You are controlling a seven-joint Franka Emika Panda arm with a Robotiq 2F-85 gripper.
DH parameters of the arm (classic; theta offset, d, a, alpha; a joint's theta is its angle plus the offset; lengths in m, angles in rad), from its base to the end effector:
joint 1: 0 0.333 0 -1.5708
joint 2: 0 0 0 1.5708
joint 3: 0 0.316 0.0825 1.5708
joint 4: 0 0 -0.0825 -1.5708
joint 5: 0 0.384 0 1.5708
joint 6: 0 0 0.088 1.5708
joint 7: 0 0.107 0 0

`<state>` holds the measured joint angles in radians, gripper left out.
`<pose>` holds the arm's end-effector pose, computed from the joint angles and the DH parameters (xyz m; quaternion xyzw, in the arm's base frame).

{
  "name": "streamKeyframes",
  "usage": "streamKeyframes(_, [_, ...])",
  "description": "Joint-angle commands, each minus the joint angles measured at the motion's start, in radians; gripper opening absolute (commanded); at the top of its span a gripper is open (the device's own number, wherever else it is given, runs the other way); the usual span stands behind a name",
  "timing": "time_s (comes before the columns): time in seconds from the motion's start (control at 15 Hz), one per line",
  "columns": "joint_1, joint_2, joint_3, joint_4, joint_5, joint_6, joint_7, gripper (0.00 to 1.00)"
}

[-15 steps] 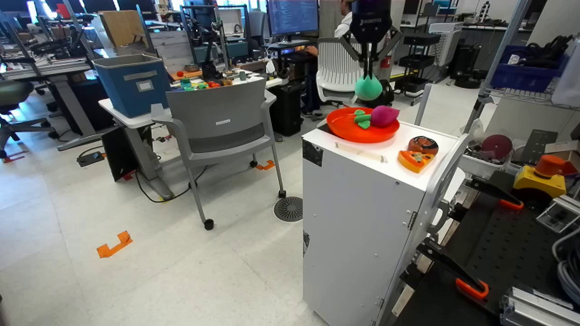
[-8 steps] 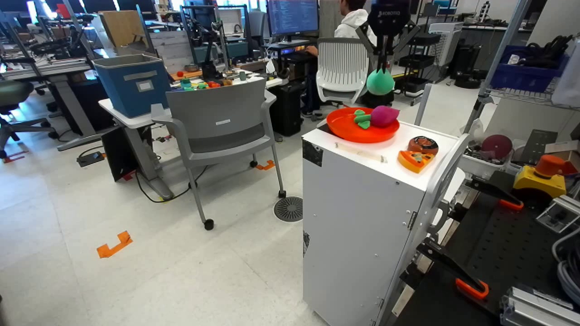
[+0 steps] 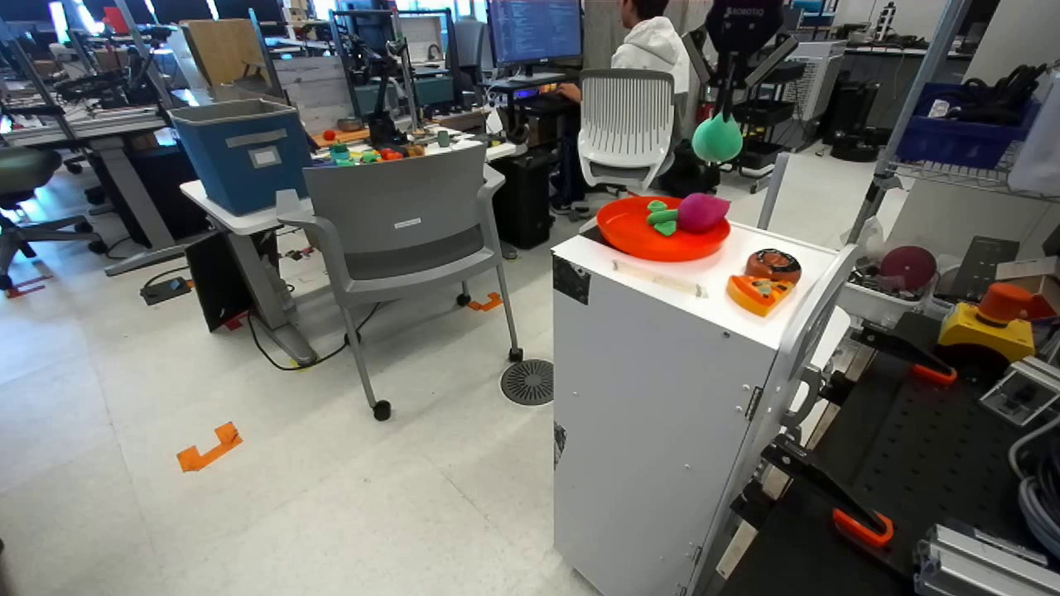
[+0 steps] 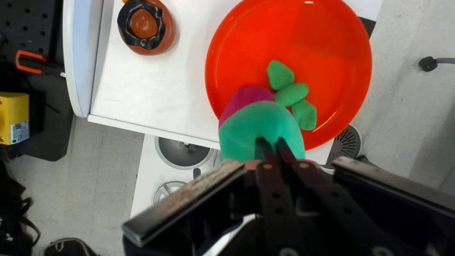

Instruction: Remove the green plushie from the orange plate

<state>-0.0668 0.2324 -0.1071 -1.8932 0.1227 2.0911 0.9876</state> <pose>0.5997 -0.0963 0.3803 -0.8183 0.5731 0.0309 0.0307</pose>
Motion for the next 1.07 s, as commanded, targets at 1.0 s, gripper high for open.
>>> streamKeyframes(1.0, [-0.075, -0.021, -0.053, -0.049, 0.137, 0.041, -0.018, 0.01])
